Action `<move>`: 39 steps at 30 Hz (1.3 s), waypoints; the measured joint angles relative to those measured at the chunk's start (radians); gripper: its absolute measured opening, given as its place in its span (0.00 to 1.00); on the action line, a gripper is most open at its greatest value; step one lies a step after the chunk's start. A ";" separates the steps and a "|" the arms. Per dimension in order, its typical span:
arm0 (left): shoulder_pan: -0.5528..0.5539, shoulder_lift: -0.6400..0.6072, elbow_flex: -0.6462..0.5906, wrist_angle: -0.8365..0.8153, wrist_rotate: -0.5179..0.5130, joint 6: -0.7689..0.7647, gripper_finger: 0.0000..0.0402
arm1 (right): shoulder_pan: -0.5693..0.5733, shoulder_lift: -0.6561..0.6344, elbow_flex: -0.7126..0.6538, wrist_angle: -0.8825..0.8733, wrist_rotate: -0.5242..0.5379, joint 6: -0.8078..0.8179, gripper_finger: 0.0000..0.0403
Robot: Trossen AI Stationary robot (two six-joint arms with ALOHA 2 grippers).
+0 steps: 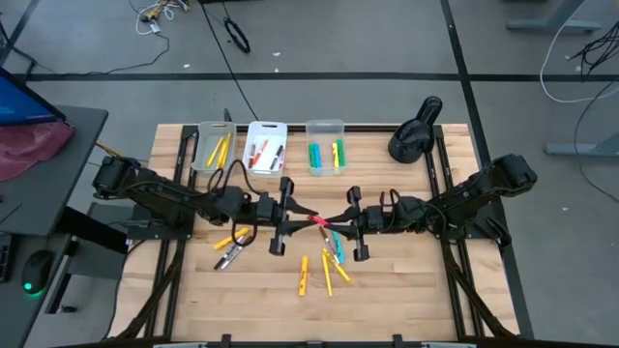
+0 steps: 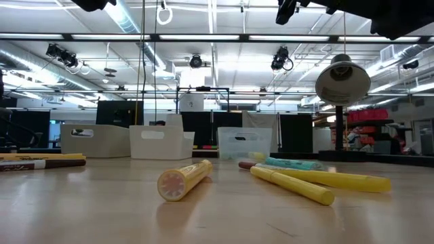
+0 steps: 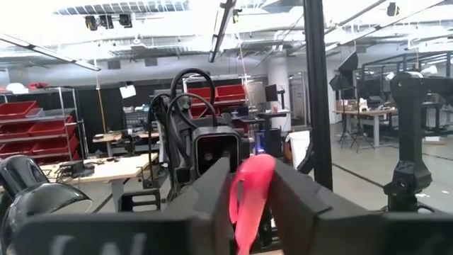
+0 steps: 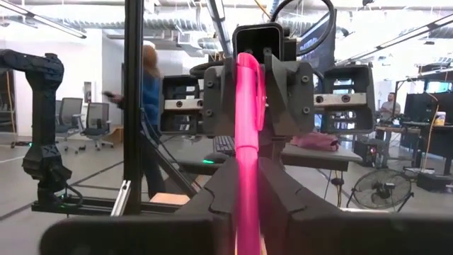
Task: Pick & Place Markers
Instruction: Put the pink marker into the gray bin
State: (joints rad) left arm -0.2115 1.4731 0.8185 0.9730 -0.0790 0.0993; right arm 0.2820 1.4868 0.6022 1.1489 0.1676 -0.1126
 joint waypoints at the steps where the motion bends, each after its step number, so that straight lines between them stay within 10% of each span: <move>1: 0.000 0.000 0.000 0.000 0.006 0.005 0.19 | 0.000 0.000 0.000 -0.004 0.000 0.001 0.11; 7: -0.013 -0.006 0.000 -0.029 0.008 0.043 0.15 | 0.001 -0.010 0.001 -0.037 -0.001 0.025 0.25; 12: -0.052 -0.099 0.005 -0.227 -0.183 0.068 0.15 | 0.004 -0.099 0.001 -0.202 0.039 0.025 0.34; 22: -0.010 -0.266 0.248 -1.315 -0.819 -0.196 0.15 | 0.002 -0.182 0.000 -0.432 0.226 0.024 0.33; 31: 0.427 -0.264 0.356 -1.851 -0.711 -0.383 0.15 | 0.002 -0.151 0.000 -0.462 0.225 0.059 0.29; 39: 0.839 -0.265 0.139 -1.714 -0.613 -0.295 0.15 | 0.011 -0.151 0.000 -0.489 0.224 0.078 0.28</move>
State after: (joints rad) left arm 0.6276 1.2083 0.9572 -0.7412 -0.6917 -0.1961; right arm 0.2929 1.3361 0.6018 0.6603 0.3913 -0.0341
